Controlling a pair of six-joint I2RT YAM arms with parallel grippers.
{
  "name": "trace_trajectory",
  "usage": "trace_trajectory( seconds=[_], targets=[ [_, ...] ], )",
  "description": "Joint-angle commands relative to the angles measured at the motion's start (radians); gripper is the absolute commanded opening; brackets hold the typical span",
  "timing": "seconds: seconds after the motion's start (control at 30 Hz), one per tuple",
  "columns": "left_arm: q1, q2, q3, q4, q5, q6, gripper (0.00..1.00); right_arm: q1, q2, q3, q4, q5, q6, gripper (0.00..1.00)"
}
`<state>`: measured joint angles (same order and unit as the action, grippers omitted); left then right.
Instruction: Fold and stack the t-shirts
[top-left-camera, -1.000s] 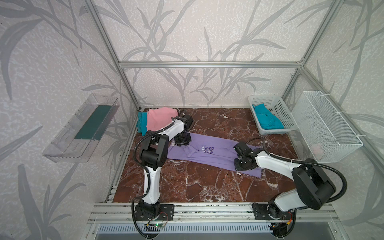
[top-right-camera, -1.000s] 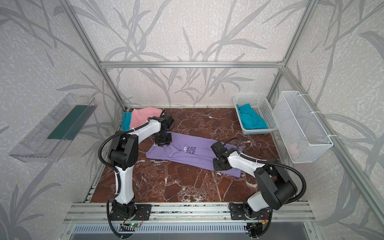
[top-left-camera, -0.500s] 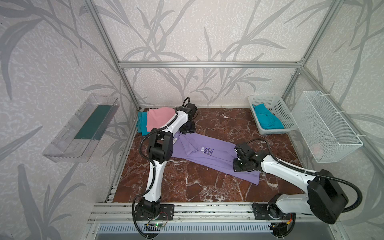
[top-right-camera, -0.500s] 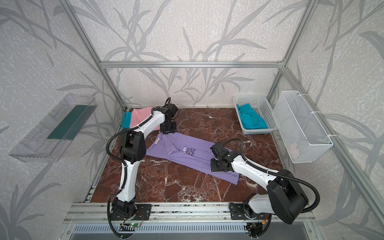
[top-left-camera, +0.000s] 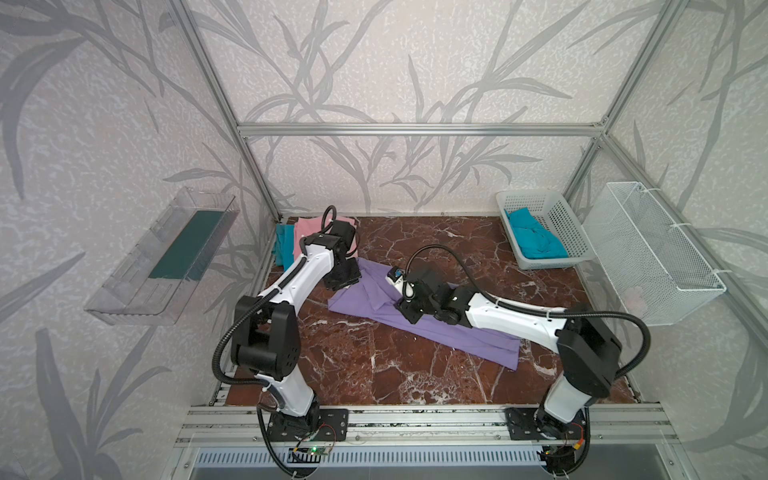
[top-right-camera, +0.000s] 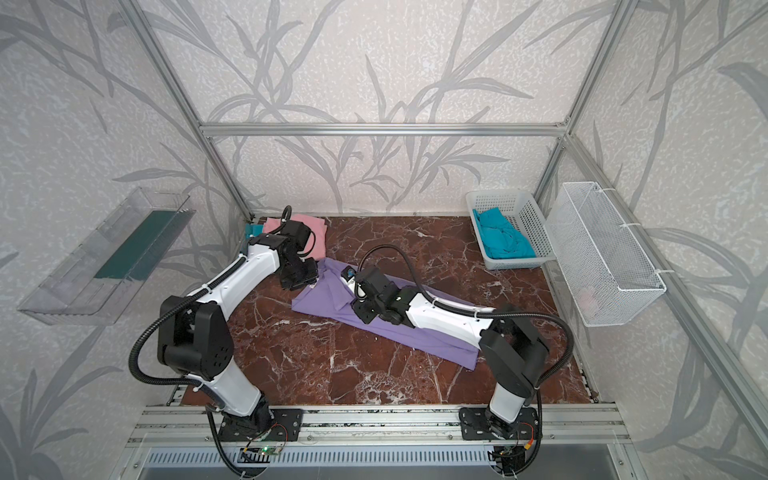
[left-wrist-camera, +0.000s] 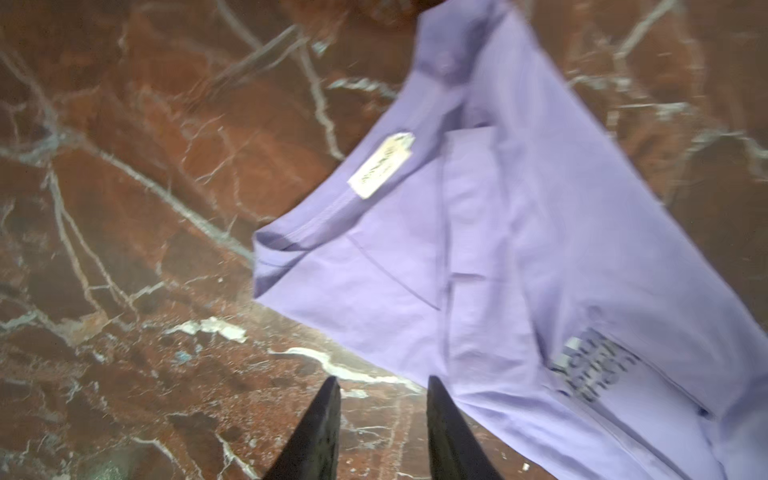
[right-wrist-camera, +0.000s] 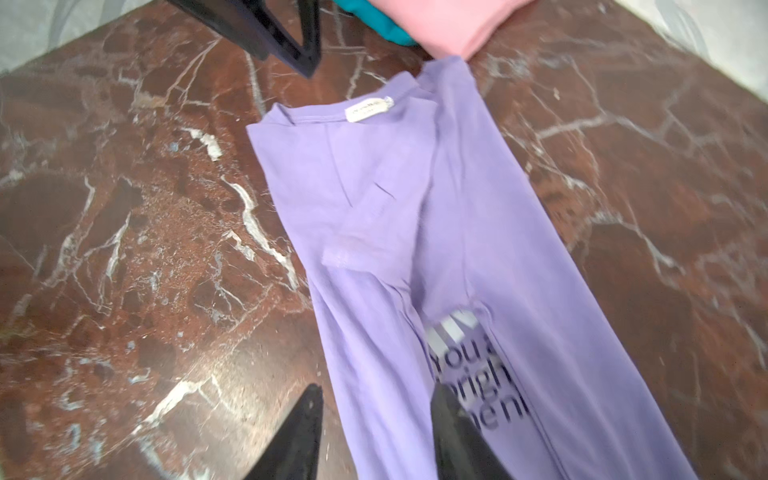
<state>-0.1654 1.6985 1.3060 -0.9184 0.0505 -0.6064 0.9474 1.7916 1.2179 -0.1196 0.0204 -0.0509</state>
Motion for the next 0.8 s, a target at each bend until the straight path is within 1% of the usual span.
trace_trajectory(
  seconds=[0.0, 0.1, 0.17, 0.27, 0.37, 0.43, 0.6, 0.77],
  targets=[
    [0.022, 0.003, -0.084, 0.074, 0.053, -0.018, 0.37, 0.035, 0.094, 0.062, 0.084, 0.024, -0.183, 0.52],
    [0.05, 0.039, -0.114, 0.113, 0.088, -0.017, 0.37, 0.053, 0.175, 0.115, 0.118, 0.048, -0.261, 0.54],
    [0.063, 0.064, -0.115, 0.129, 0.103, -0.012, 0.37, 0.054, 0.221, 0.147, 0.128, 0.056, -0.291, 0.53],
    [0.079, 0.095, -0.114, 0.15, 0.116, -0.004, 0.37, 0.054, 0.275, 0.194, 0.144, 0.096, -0.327, 0.46],
    [0.09, 0.125, -0.112, 0.159, 0.129, 0.002, 0.37, 0.054, 0.319, 0.233, 0.15, 0.112, -0.371, 0.38],
    [0.096, 0.142, -0.112, 0.162, 0.133, -0.001, 0.37, 0.054, 0.348, 0.26, 0.149, 0.119, -0.395, 0.36],
    [0.108, 0.159, -0.12, 0.168, 0.13, -0.006, 0.37, 0.054, 0.396, 0.312, 0.103, 0.116, -0.426, 0.36],
    [0.115, 0.17, -0.111, 0.162, 0.122, -0.011, 0.37, 0.054, 0.371, 0.288, 0.085, 0.081, -0.408, 0.43]
  ],
)
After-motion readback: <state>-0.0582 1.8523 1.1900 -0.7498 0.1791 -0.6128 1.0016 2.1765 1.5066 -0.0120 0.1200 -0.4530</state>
